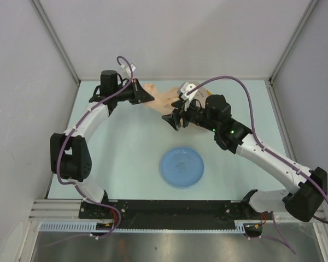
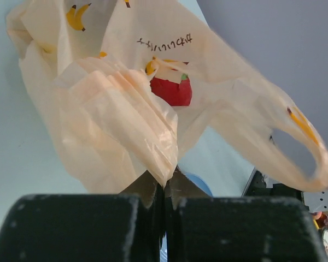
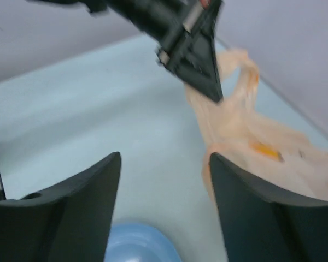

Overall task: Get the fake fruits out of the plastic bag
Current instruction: Adjust the plastic bag at the center of the board.

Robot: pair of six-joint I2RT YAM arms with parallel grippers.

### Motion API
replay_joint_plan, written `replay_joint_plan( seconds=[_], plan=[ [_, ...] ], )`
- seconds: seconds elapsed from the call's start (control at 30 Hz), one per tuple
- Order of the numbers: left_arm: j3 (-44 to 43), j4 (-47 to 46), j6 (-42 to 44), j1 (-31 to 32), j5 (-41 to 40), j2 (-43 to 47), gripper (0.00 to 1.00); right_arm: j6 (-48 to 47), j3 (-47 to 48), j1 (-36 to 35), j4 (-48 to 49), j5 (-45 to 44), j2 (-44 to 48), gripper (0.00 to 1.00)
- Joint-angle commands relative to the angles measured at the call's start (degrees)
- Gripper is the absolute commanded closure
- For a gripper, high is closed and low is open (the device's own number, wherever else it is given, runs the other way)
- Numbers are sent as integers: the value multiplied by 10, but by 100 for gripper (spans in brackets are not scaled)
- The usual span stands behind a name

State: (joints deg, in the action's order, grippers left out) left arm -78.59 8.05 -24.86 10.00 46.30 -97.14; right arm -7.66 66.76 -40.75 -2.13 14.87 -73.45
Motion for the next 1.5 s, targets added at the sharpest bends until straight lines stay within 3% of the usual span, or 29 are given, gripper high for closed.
replay_joint_plan(
  seconds=[0.0,0.07,0.1,0.17,0.23,0.37,0.43,0.57,0.67,0.87,1.0,1.13,1.23,1.33,1.47],
  plan=[
    [12,-28,-18,-1,5,50,100,-3,14,-28,90,-41,-37,46],
    [20,-30,-19,0,-1,70,100,21,17,-28,129,-71,-84,57],
    [28,-29,-19,0,-1,77,100,31,21,-21,140,-101,-100,70],
    [34,-25,-19,0,-3,91,100,55,43,-15,155,-148,-151,85],
    [43,-24,-18,0,-4,99,100,58,55,-3,165,-166,-180,89],
    [54,-24,-14,5,-7,110,100,28,64,24,131,-213,-233,92],
    [59,-24,-11,6,-12,114,100,54,63,77,67,-219,-235,93],
    [74,-13,12,6,-31,120,100,60,-20,137,-27,-186,-185,92],
    [94,-11,23,6,-36,126,100,33,-52,149,-106,-76,-131,87],
    [112,-10,31,7,-39,125,100,43,-23,133,-96,58,-46,72],
    [105,-15,26,13,-39,117,100,31,31,55,-49,56,-76,74],
    [90,-11,25,20,-39,112,100,-20,70,0,33,-39,-148,83],
    [80,-5,27,20,-39,115,100,-61,90,-15,96,-170,-225,89],
    [80,-1,33,20,-42,127,100,-107,124,-2,144,-275,-305,100],
    [81,5,44,23,-51,136,100,-140,145,39,156,-304,-358,100]
  ],
)
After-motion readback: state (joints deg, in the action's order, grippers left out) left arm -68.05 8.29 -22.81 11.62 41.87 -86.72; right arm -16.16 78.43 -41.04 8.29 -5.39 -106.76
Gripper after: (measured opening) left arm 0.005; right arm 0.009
